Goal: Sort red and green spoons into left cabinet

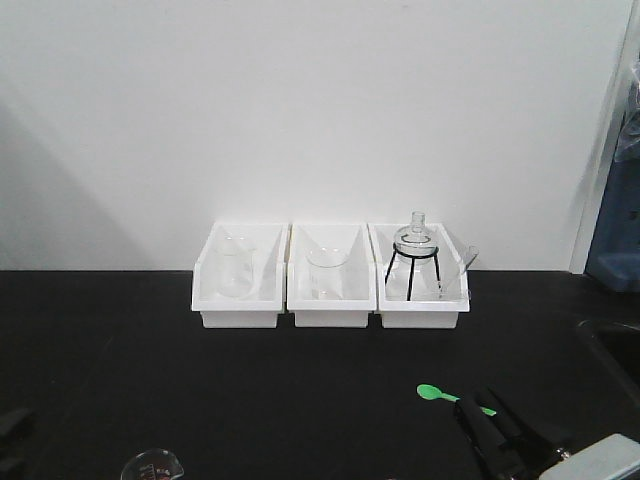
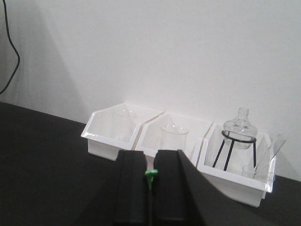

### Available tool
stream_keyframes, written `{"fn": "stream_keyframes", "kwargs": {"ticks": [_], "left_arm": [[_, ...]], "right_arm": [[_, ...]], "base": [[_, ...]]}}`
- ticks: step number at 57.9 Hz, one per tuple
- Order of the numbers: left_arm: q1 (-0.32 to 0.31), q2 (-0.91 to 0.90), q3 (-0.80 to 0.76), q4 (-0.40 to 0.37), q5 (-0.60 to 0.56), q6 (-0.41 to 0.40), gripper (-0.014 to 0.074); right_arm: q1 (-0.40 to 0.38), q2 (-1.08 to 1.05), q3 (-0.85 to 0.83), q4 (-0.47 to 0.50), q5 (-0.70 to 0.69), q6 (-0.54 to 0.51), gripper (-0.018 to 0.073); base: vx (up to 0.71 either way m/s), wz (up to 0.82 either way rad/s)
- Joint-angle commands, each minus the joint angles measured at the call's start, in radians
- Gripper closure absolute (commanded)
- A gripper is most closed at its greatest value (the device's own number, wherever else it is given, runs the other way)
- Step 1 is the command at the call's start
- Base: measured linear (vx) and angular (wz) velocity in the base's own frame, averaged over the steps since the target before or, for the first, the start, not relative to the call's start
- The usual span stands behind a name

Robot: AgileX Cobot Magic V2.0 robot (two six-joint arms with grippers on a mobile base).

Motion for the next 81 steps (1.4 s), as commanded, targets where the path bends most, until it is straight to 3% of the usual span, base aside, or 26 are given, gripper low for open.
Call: {"fn": "stream_keyframes", "kwargs": {"ticks": [1, 10, 18, 28, 46, 54, 59, 69, 72, 76, 81], "left_arm": [[-0.056, 0.048, -0.029, -0.129, -0.085, 0.182, 0.0074], [-0.115, 0.100, 0.012, -0.298, -0.157, 0.389, 0.0074], [-0.170, 0.100, 0.137, -0.435, -0.330, 0.475, 0.0074], [-0.252, 0.100, 0.221, -0.450, -0.483, 0.471, 0.0074], [-0.328, 0.213, 0.222, -0.438, -0.592, 0.441, 0.0074], [-0.357, 0.262, 0.222, -0.344, -0.645, 0.331, 0.0074], [-0.369, 0.281, 0.222, -0.225, -0.669, 0.225, 0.0074], [-0.374, 0.312, 0.222, 0.031, -0.725, -0.066, 0.0074], [-0.374, 0.335, 0.222, 0.139, -0.760, -0.157, 0.0074], [-0.374, 0.361, 0.222, 0.194, -0.794, -0.215, 0.0074], [-0.374, 0.397, 0.222, 0.204, -0.825, -0.234, 0.0074]], "right_arm": [[0.003, -0.040, -0.020, 0.003, -0.064, -0.035, 0.0565], [0.003, -0.041, -0.020, 0.017, -0.056, -0.037, 0.0565], [0.003, -0.041, -0.020, 0.018, -0.056, -0.042, 0.0565], [0.003, -0.041, -0.020, 0.043, -0.052, -0.044, 0.0564], [0.003, -0.041, -0.020, 0.043, -0.050, -0.044, 0.0564], [0.003, -0.041, -0.020, 0.043, -0.050, -0.046, 0.0564], [0.003, -0.041, -0.020, 0.043, -0.050, -0.061, 0.0564], [0.003, -0.041, -0.020, 0.043, -0.050, -0.064, 0.0564], [0.003, -0.041, -0.020, 0.043, -0.050, -0.064, 0.0564], [0.003, -0.041, -0.020, 0.043, -0.050, -0.064, 0.0564], [0.003, -0.041, -0.020, 0.043, -0.050, -0.064, 0.0564]], "base": [[0.00, 0.00], [0.00, 0.00], [0.00, 0.00], [0.00, 0.00], [0.00, 0.00], [0.00, 0.00], [0.00, 0.00], [0.00, 0.00], [0.00, 0.00], [0.00, 0.00], [0.00, 0.00]]}}
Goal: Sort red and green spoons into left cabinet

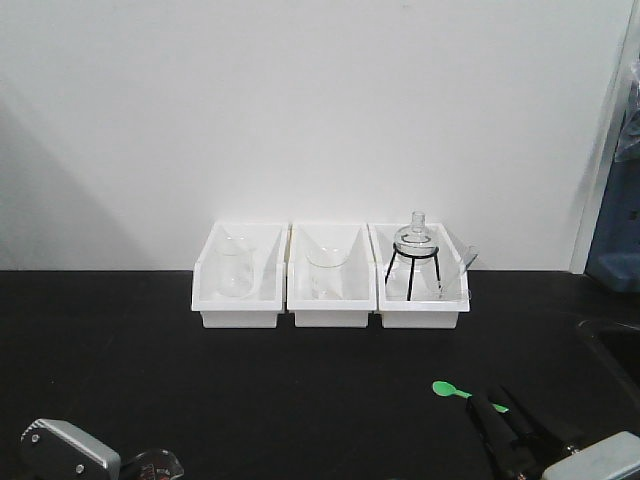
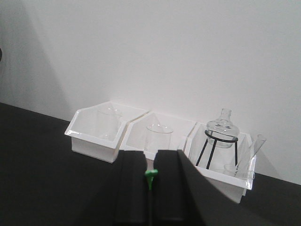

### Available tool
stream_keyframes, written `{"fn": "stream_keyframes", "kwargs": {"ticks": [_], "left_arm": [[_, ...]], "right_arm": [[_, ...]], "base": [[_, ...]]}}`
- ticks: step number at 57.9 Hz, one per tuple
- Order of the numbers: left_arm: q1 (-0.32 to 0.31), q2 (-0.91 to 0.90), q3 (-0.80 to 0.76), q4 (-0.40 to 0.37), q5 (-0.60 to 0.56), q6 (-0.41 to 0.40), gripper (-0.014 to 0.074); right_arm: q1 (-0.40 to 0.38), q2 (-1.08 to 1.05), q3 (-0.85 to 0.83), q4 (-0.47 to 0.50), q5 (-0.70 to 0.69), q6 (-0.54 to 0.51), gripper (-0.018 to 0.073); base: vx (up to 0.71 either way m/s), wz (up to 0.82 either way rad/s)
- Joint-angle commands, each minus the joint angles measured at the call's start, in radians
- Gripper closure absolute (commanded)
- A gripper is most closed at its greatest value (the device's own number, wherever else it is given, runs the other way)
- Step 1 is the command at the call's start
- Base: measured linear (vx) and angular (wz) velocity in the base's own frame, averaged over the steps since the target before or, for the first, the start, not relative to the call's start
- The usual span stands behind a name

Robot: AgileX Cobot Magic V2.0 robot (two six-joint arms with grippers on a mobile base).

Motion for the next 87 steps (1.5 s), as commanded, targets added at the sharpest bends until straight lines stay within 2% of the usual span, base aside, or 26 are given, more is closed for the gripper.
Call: {"fn": "stream_keyframes", "kwargs": {"ticks": [1, 18, 29, 39, 47, 66, 75, 87], "left_arm": [[-0.005, 0.013, -0.026, 0.033, -0.116, -0.047, 0.0074], [-0.005, 0.071, -0.026, 0.032, -0.229, 0.003, 0.0074], [-0.004, 0.071, -0.026, 0.032, -0.244, 0.011, 0.0074], [-0.004, 0.071, -0.026, 0.016, -0.254, 0.056, 0.0074], [-0.004, 0.096, -0.026, -0.020, -0.272, 0.058, 0.0074], [-0.004, 0.169, -0.026, -0.020, -0.338, 0.051, 0.0085], [-0.004, 0.169, -0.026, -0.020, -0.368, 0.051, 0.0194], [-0.004, 0.169, -0.026, -0.020, -0.388, 0.067, 0.0512]], "right_arm": [[0.003, -0.025, -0.021, -0.009, -0.073, -0.013, 0.0564], [0.003, -0.025, -0.021, -0.010, -0.073, -0.013, 0.0564], [0.003, -0.025, -0.021, -0.011, -0.074, -0.013, 0.0564], [0.003, -0.025, -0.021, -0.011, -0.074, -0.013, 0.0564], [0.003, -0.025, -0.021, -0.011, -0.074, -0.013, 0.0564], [0.003, -0.025, -0.021, -0.013, -0.076, -0.012, 0.0564], [0.003, -0.025, -0.021, -0.013, -0.076, -0.012, 0.0562], [0.003, -0.025, -0.021, -0.013, -0.076, -0.012, 0.0562]], "base": [[0.00, 0.00], [0.00, 0.00], [0.00, 0.00], [0.00, 0.00], [0.00, 0.00], [0.00, 0.00], [0.00, 0.00], [0.00, 0.00]]}}
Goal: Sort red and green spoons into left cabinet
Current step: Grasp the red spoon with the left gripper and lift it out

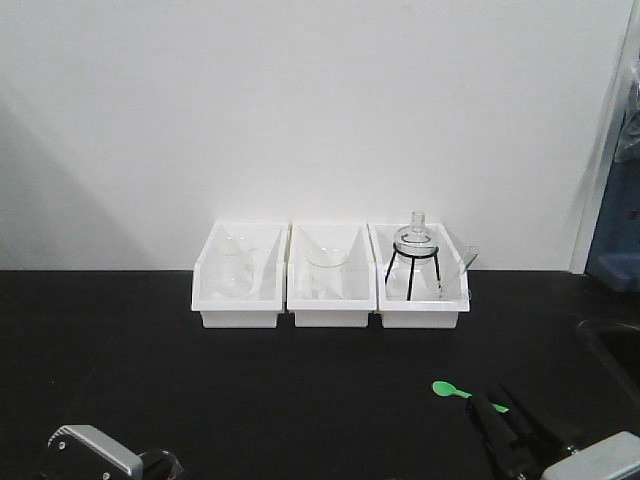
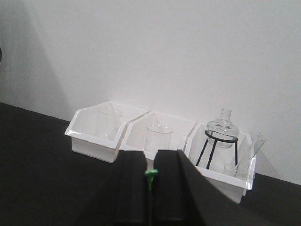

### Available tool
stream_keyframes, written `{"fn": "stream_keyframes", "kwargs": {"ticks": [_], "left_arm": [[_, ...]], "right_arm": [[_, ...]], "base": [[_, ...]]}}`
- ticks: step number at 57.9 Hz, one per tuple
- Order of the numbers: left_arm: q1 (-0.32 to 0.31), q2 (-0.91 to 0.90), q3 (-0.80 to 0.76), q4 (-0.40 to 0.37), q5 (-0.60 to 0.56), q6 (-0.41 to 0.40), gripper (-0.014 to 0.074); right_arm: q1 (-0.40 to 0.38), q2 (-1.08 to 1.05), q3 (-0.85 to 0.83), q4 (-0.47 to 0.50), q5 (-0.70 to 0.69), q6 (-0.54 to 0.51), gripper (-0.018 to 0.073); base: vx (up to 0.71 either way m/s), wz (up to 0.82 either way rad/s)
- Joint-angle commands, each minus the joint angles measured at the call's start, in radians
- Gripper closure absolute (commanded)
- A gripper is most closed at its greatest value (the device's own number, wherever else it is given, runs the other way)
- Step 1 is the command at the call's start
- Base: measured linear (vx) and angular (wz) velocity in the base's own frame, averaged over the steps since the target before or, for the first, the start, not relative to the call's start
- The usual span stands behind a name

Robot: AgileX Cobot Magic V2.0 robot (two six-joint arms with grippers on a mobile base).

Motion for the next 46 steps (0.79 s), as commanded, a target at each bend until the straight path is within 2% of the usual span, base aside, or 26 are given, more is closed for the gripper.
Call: {"fn": "stream_keyframes", "kwargs": {"ticks": [1, 4, 20, 46], "left_arm": [[-0.004, -0.028, -0.026, -0.009, -0.093, 0.013, 0.0533], [-0.004, -0.028, -0.026, -0.009, -0.093, 0.026, 0.0605], [-0.004, -0.028, -0.026, -0.009, -0.110, 0.032, 0.0601], [-0.004, -0.047, -0.026, -0.009, -0.254, 0.015, 0.0600]], "right_arm": [[0.003, -0.025, -0.021, -0.013, -0.076, -0.012, 0.0562], [0.003, -0.025, -0.021, -0.013, -0.076, -0.012, 0.0562], [0.003, -0.025, -0.021, -0.013, -0.076, -0.012, 0.0561], [0.003, -0.025, -0.021, -0.013, -0.076, -0.012, 0.0561]], "base": [[0.00, 0.00], [0.00, 0.00], [0.00, 0.00], [0.00, 0.00]]}}
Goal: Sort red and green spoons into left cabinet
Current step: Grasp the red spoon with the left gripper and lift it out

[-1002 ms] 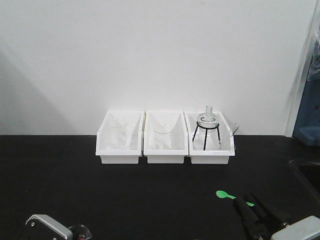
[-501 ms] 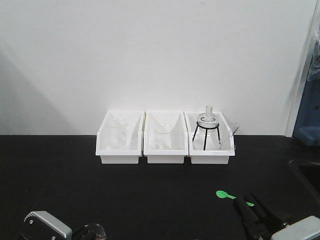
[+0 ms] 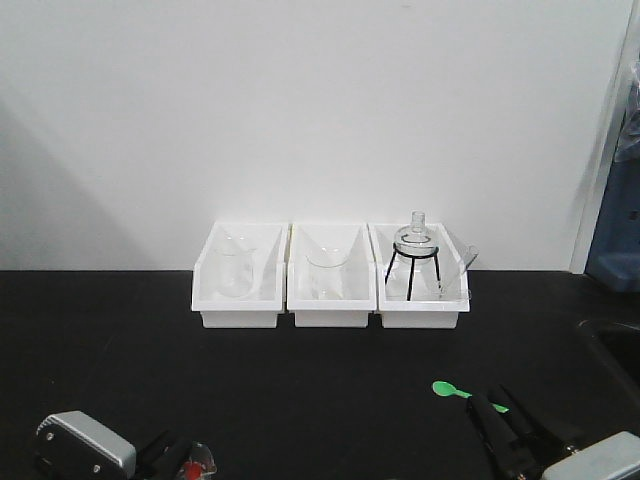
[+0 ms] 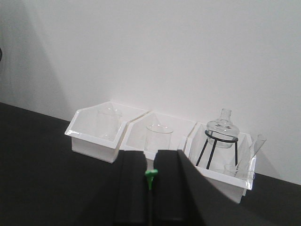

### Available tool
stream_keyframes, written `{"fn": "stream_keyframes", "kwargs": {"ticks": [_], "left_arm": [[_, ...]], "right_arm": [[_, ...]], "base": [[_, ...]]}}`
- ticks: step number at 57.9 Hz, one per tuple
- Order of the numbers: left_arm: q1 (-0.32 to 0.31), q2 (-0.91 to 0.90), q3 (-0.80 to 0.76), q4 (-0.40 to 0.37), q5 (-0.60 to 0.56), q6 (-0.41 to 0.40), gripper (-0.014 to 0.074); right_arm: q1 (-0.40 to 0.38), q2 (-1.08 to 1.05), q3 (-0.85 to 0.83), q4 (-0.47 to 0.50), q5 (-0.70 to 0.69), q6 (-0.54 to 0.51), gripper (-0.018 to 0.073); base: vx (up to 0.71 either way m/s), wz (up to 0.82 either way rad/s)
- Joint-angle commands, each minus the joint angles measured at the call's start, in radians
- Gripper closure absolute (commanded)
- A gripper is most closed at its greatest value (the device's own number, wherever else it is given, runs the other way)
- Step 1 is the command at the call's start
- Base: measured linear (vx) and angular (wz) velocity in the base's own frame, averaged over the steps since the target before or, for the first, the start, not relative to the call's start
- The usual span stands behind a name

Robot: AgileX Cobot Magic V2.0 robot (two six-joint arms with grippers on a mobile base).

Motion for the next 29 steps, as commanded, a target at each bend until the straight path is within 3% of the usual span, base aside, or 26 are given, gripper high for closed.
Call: {"fn": "stream_keyframes", "kwargs": {"ticks": [1, 29], "left_arm": [[-0.004, -0.046, -0.026, -0.008, -0.109, -0.014, 0.0600], [-0.004, -0.178, -0.026, -0.008, -0.096, -0.014, 0.0600]], "right_arm": [[0.003, -0.025, -0.021, -0.013, -0.076, -0.012, 0.0561], [0.003, -0.025, -0.021, -0.013, -0.076, -0.012, 0.0561]], "base": [[0.00, 0.00], [0.00, 0.00]]}}
